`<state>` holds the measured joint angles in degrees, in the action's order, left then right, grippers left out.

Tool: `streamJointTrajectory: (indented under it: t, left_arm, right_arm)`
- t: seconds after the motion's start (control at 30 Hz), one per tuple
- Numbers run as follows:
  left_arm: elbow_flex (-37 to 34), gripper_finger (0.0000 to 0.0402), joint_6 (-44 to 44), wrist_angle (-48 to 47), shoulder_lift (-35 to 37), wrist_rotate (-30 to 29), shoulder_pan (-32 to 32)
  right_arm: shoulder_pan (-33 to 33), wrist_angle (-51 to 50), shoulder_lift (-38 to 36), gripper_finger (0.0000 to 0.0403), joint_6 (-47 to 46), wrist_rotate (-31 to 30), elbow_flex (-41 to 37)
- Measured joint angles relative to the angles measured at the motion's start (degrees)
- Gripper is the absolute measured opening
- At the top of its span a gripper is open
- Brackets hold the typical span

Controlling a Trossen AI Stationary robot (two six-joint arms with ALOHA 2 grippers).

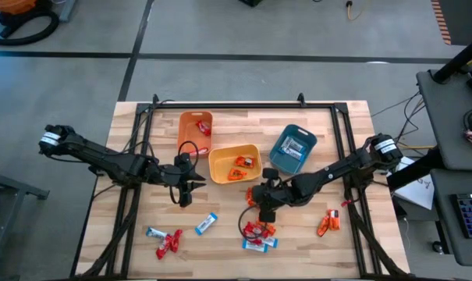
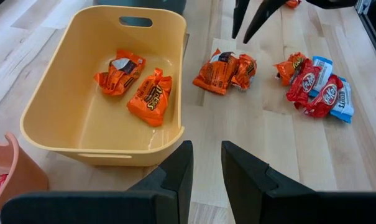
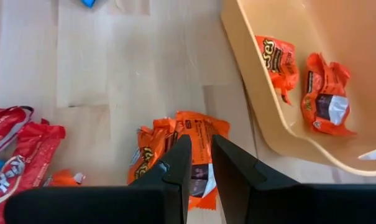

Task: Sort candy
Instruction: Put the orange chocolate into the yellow bin

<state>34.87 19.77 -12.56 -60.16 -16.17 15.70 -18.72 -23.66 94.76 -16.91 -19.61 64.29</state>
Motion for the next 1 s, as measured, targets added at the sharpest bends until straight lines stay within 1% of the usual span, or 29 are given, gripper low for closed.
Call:
streamJointTrajectory:
  t: [0.2, 0.3, 0.37, 0.4, 0.5, 0.53, 0.57, 0.73, 0.9, 0.93, 1.0]
  left_arm:
    - [0.0, 0.0068, 0.0, 0.0, 0.0, 0.0, 0.0]
    - [0.0, 0.0068, 0.0, 0.0, 0.0, 0.0, 0.0]
    - [0.0, 0.0068, 0.0, 0.0, 0.0, 0.0, 0.0]
    - [0.0, 0.0068, 0.0, 0.0, 0.0, 0.0, 0.0]
    - [0.0, 0.0068, 0.0, 0.0, 0.0, 0.0, 0.0]
    - [0.0, 0.0068, 0.0, 0.0, 0.0, 0.0, 0.0]
    - [0.0, 0.0068, 0.0, 0.0, 0.0, 0.0, 0.0]
    - [0.0, 0.0068, 0.0, 0.0, 0.0, 0.0, 0.0]
    - [0.0, 0.0068, 0.0, 0.0, 0.0, 0.0, 0.0]
    - [0.0, 0.0068, 0.0, 0.0, 0.0, 0.0, 0.0]
    - [0.0, 0.0068, 0.0, 0.0, 0.0, 0.0, 0.0]
  right_arm:
    - [0.0, 0.2, 0.0, 0.0058, -1.2, 2.1, 0.0]
    - [0.0, 0.2, 0.0, 0.0058, -2.6, 1.8, 0.0]
    - [0.0, 0.2, 0.0, 0.0058, -2.6, 0.1, 0.0]
    - [0.0, 0.1, 0.0, 0.0058, -2.6, 0.2, 0.0]
    - [0.0, 0.1, 0.0, 0.0058, -1.0, 3.3, 0.0]
    - [0.0, 0.2, 0.0, 0.0058, 0.4, 3.5, 0.0]
    - [0.0, 0.2, 0.0, 0.0058, 1.1, 2.9, 0.0]
    - [0.0, 0.2, 0.0, 0.0059, -5.9, 2.0, 0.0]
    - [0.0, 0.3, 0.0, 0.0059, -4.7, -0.1, 0.0]
    - [0.0, 0.3, 0.0, 0.0059, -3.6, 0.5, 0.0]
    - [0.0, 0.2, 0.0, 0.0057, 0.4, 4.9, 0.0]
